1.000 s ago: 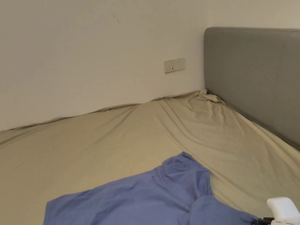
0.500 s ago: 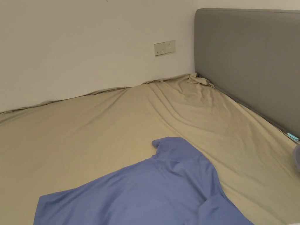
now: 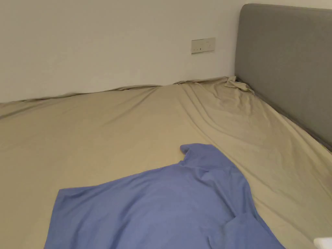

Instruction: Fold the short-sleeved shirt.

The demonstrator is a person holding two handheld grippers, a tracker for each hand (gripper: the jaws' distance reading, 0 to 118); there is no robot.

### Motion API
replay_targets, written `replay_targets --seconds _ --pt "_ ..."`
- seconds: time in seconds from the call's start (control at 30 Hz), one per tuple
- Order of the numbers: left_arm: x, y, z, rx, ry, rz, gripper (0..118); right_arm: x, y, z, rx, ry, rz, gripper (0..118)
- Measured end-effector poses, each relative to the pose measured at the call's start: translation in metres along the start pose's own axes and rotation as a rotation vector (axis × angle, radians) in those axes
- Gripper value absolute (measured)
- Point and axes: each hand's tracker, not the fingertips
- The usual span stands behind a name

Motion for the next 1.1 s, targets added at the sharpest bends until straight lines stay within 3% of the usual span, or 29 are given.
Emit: replay_targets --seconds 0.07,0.13,0.2,0.23,0.27,0.3,0.33,0.47,0.5,0.53,0.57,0.6,0.77,0.83,0.87,1.0,1.03,1.07,1.1 --pt "0.009 0.017 0.028 0.098 -0.057 0.005 118 -0.014 0.018 0.040 0.129 -0.008 0.010 118" --pt "0.018 0.022 0.040 0.147 -0.001 -0.016 118 -0.032 0.026 0.063 0.268 0.003 0.050 118" --pt "0.022 0.013 0.029 0.084 0.036 -0.042 118 -0.054 0.030 0.068 0.287 0.004 0.081 117" --pt "0.032 0.003 0.024 0.021 0.042 -0.033 117 -0.063 0.027 0.067 0.289 0.029 0.103 111" --pt "0.032 -0.008 0.018 -0.024 0.043 -0.012 105 -0.071 0.023 0.065 0.290 0.067 0.116 73" --pt "0.031 -0.022 0.012 -0.057 0.025 0.018 65 -0.079 0.017 0.061 0.284 0.108 0.124 20" --pt "0.029 -0.035 0.005 -0.068 -0.002 0.043 0 -0.091 0.014 0.053 0.255 0.134 0.120 2" --pt "0.023 -0.072 -0.014 -0.156 -0.001 0.083 0 -0.103 -0.004 0.040 0.205 0.266 0.097 2" --pt "0.018 -0.073 -0.013 -0.124 0.060 0.093 1 -0.105 -0.005 0.037 0.195 0.274 0.109 2" --pt "0.012 -0.075 -0.015 -0.080 0.095 0.098 22 -0.106 -0.006 0.035 0.187 0.277 0.133 2" --pt "0.007 -0.075 -0.017 -0.033 0.110 0.108 95 -0.106 -0.005 0.034 0.189 0.264 0.151 2" --pt "0.002 -0.073 -0.024 -0.026 0.139 0.093 118 -0.107 -0.001 0.038 0.192 0.242 0.164 2" --pt "0.001 -0.066 -0.048 -0.130 0.181 -0.049 118 -0.089 0.007 0.034 0.184 0.209 0.099 2" --pt "0.008 -0.074 -0.067 -0.220 0.274 -0.155 102 -0.079 0.006 0.026 0.166 0.182 0.063 2" --pt "0.009 -0.077 -0.071 -0.235 0.278 -0.179 101 -0.076 0.006 0.027 0.158 0.165 0.060 2" --pt "0.032 -0.072 -0.049 -0.179 0.262 -0.150 70 -0.051 0.003 0.016 0.127 0.080 0.037 2" --pt "0.022 -0.070 -0.048 -0.161 0.217 -0.141 70 -0.044 0.003 0.014 0.122 0.071 0.031 2" --pt "0.021 -0.066 -0.042 -0.158 0.197 -0.130 20 -0.038 0.003 0.012 0.122 0.059 0.030 2" --pt "0.018 -0.057 -0.034 -0.149 0.091 -0.081 0 -0.031 0.004 0.010 0.120 0.033 0.030 2"
